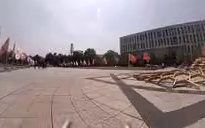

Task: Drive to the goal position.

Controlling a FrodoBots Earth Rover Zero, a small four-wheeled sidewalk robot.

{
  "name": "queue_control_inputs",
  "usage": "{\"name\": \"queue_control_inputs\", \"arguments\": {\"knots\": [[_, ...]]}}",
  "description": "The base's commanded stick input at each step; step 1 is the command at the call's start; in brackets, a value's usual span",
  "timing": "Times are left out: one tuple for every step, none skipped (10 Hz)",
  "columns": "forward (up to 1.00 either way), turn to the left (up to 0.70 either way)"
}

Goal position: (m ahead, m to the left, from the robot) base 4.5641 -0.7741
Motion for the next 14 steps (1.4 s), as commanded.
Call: {"name": "queue_control_inputs", "arguments": {"knots": [[1.0, 0.0], [1.0, 0.03], [1.0, 0.11], [1.0, 0.38], [1.0, 0.21], [1.0, 0.0], [1.0, 0.08], [1.0, 0.35], [1.0, 0.28], [1.0, 0.0], [1.0, 0.0], [1.0, 0.0], [1.0, 0.12], [1.0, 0.0]]}}
